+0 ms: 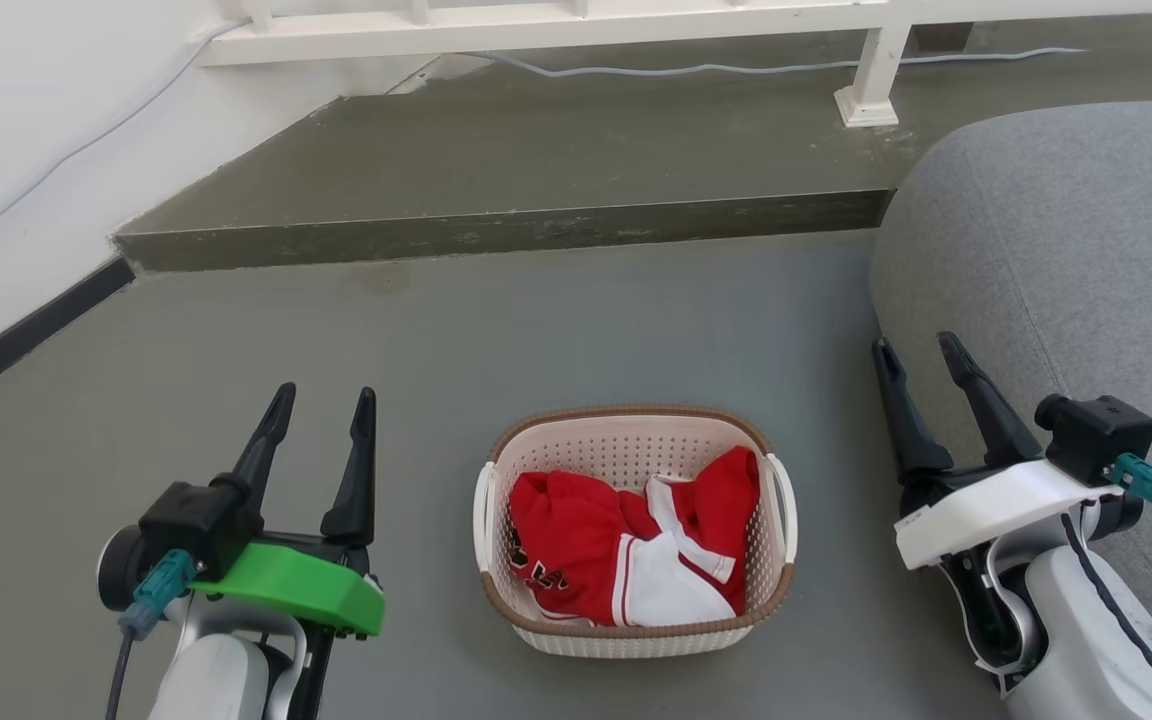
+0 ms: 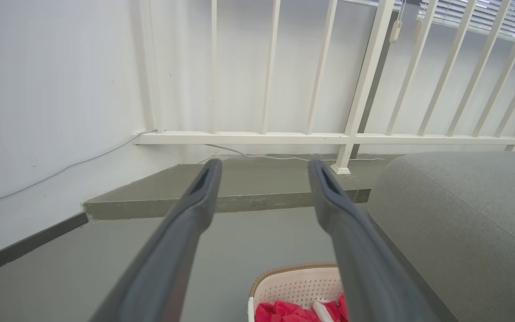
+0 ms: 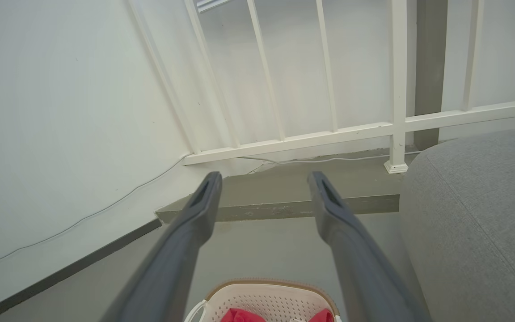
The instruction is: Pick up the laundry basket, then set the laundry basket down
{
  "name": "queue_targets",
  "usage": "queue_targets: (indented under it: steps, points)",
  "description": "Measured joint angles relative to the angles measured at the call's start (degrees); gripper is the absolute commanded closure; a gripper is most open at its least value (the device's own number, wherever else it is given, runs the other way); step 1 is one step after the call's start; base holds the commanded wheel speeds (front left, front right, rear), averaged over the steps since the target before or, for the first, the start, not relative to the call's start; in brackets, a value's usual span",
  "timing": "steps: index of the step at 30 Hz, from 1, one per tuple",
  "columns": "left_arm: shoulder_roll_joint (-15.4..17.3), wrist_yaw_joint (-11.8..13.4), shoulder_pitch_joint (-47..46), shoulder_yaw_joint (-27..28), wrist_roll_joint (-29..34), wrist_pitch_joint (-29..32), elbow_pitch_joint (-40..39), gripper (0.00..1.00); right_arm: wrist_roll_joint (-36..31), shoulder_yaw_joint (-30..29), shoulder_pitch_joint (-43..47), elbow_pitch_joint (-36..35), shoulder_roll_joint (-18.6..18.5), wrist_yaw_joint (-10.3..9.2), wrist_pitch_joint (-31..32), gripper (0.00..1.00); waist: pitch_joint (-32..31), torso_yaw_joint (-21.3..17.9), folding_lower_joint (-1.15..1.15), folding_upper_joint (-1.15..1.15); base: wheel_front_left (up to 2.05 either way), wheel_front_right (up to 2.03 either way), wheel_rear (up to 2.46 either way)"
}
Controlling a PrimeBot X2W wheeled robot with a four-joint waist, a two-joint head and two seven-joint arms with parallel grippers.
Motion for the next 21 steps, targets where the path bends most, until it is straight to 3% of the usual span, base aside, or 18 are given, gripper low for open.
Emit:
queue_targets:
  steps: [21]
  points:
    - [-0.2, -0.3, -0.2, 0.6, 0.0, -0.1, -0.5, 0.0, -0.9, -1.8, -0.5, 0.7, 0.9, 0.48, -0.1, 0.0, 1.9, -0.5, 0.0, 0.0, 0.0, 0.0, 0.0]
